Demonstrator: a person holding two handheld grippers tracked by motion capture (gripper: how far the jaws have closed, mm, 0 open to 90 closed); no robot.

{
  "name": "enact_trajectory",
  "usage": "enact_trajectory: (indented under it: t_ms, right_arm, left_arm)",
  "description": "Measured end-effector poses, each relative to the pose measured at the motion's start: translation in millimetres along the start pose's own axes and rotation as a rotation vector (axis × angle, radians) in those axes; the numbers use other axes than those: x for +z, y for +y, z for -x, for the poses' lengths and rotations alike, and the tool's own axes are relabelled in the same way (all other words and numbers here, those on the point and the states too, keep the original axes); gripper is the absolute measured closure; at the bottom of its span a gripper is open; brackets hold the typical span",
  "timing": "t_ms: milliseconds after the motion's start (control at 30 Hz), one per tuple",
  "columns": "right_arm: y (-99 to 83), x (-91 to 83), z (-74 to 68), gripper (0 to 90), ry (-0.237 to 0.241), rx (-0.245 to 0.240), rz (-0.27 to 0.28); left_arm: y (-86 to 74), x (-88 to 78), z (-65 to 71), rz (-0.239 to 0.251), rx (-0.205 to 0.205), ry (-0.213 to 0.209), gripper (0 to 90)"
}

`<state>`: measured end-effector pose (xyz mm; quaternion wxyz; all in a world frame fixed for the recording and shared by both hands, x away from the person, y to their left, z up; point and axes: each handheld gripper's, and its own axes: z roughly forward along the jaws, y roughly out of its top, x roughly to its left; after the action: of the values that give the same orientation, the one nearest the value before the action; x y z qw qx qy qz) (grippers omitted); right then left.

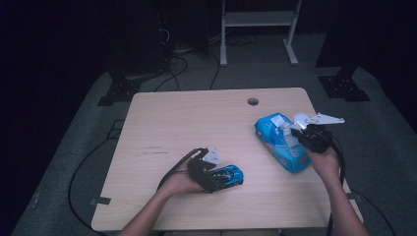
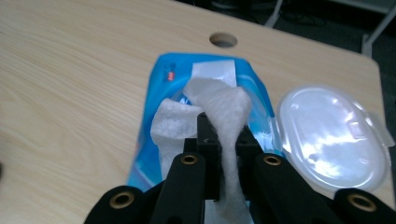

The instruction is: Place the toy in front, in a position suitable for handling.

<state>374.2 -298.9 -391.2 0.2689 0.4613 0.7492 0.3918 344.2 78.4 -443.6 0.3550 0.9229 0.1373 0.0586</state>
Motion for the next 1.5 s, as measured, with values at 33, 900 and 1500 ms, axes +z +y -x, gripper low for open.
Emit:
enact_trajectory:
  t_ms: [33, 900, 1500]
  right_arm:
    - [0.0, 0.0, 0.0, 85.1, 0.0, 0.0, 0.0]
    - [6.9, -23.8, -148.0, 82.5, 0.591, -0.23, -0.163]
    - [-28.0, 55.7, -172.2, 57.7, 0.538, -0.265, -0.214]
  left_arm:
    - [0.0, 0.0, 0.0, 0.0, 0.0, 0.0, 10.1]
    - [-47.4, -41.3, 18.7, 0.124, -0.004, 0.085, 12.8]
    - [-50.8, -28.3, 10.5, 0.073, -0.018, 0.066, 10.9]
